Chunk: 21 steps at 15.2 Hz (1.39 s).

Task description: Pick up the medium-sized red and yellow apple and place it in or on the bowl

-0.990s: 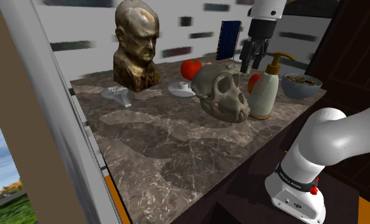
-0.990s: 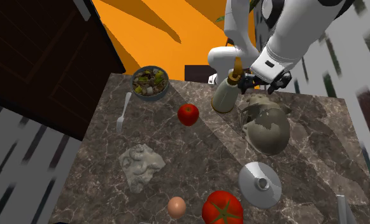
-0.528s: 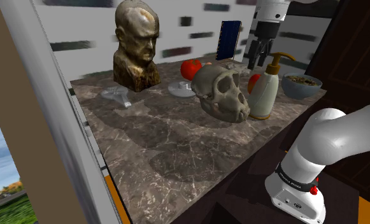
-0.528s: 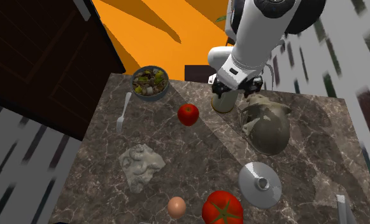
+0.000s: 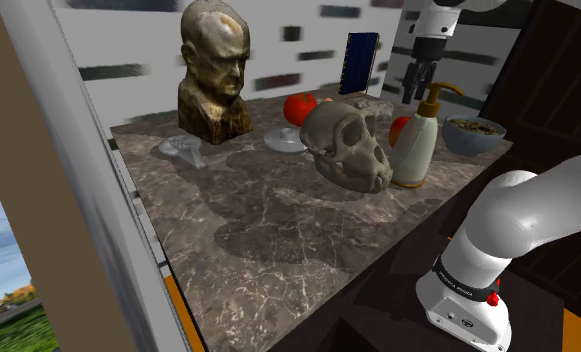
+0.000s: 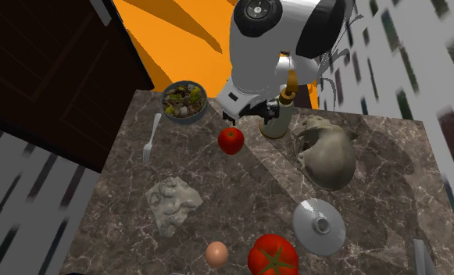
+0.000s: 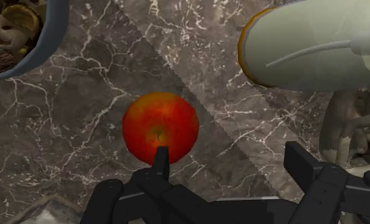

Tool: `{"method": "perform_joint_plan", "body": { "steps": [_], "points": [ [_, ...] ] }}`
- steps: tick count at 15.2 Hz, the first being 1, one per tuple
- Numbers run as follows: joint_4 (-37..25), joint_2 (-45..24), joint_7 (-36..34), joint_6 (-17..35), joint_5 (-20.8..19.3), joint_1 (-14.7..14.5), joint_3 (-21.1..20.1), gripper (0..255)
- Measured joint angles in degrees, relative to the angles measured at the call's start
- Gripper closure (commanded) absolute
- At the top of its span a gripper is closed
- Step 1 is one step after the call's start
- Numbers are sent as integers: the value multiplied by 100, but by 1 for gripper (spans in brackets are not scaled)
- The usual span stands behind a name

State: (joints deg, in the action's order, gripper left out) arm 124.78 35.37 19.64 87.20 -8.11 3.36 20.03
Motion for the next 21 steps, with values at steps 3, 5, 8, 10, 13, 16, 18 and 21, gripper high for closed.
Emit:
{"method": "perform_joint_plan", "body": {
  "steps": [3, 5, 8, 10, 13, 16, 18, 21],
  "points": [
    [-337, -450, 433, 95, -77, 5, 391, 0],
    [-424, -632, 635, 182, -108, 15, 570, 0],
    [-244, -628, 676, 358, -143, 35, 625, 0],
    [-82, -599, 671, 492, -162, 47, 638, 0],
    [114, -568, 663, 657, -186, 62, 654, 0],
    [141, -568, 663, 686, -189, 63, 659, 0],
    [146, -567, 662, 691, -189, 63, 659, 0],
    [148, -567, 662, 692, -189, 63, 659, 255]
  ]
}}
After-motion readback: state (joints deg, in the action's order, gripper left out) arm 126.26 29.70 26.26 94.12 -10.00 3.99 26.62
